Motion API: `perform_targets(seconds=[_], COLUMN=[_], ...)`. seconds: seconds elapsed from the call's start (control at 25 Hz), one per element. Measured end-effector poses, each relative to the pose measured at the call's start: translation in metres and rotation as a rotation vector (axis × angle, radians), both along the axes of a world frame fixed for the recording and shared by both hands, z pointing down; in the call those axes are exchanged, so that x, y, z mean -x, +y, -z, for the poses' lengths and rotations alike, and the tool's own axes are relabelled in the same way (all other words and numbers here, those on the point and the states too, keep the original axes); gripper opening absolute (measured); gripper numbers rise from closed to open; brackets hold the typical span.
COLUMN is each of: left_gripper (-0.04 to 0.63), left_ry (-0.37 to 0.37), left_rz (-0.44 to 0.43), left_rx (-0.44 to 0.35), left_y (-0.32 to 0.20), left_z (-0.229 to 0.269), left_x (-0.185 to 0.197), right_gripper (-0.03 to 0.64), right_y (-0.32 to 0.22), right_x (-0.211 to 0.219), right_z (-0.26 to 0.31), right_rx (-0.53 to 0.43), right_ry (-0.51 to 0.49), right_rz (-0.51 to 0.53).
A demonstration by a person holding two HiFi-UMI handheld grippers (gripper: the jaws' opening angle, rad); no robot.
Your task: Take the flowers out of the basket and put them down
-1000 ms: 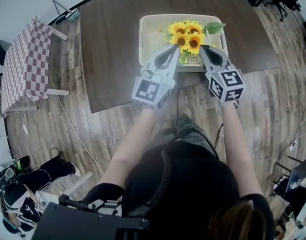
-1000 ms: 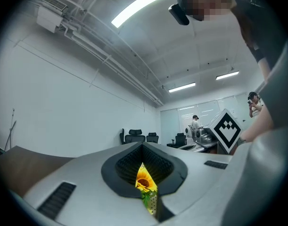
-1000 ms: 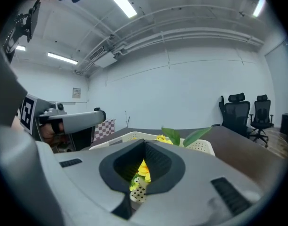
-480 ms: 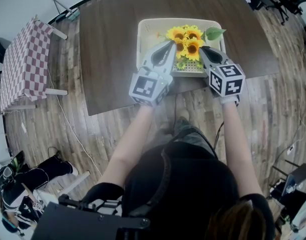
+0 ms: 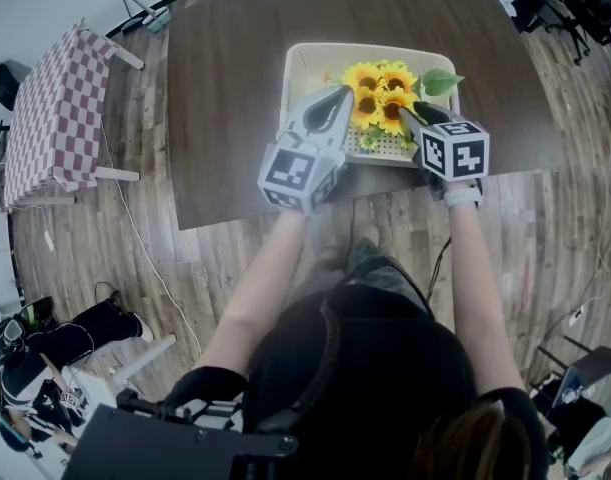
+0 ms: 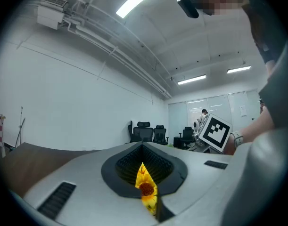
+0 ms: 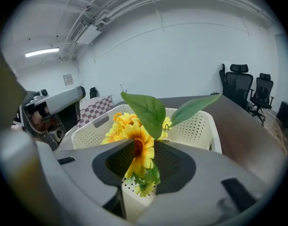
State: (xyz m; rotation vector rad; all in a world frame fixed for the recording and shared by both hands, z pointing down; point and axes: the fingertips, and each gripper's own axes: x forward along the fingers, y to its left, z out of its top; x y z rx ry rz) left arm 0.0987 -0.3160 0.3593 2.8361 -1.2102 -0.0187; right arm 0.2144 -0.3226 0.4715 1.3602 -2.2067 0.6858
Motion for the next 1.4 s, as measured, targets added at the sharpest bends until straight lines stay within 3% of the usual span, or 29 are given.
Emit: perform_targets(seconds=[0.36,0.92,1.16,1.32,1.4], left_gripper=[0.000,0.000,0.002,0.002,0.037], left_ry=[-0.022,-0.033,-0.028,-0.024,-0.021], left_rz=[-0.026,-0.012,-0.003,0.016,0.025], left_rx=[0.149,0.245,0.281,0.320,0.341], left_y=[-0.020,-0.045,-0.057,-0.065,-0.069], left_z=[-0.024,-0.048,-0.056,-0.063,-0.066], left_x=[-0.005,-0.008,-0.006,0.000,0.002], right_gripper=[0.132,0.120,0.044,0.040,0.040], right_y=[-0.006,-0.008,-0.007,-0.005,-0.004], right_x=[-0.002,0.003,0.005,0.005,0.005], right_z=[-0.012,-0.018,-0.016,-0.016,-0.016], right_rx=[0.101,0.153,0.160,0.163,0.164], right_ry=[-0.105,-0.202,-0.234,-0.239,-0.240], right_rz=[0.004,0.045,0.053,0.051,0.052])
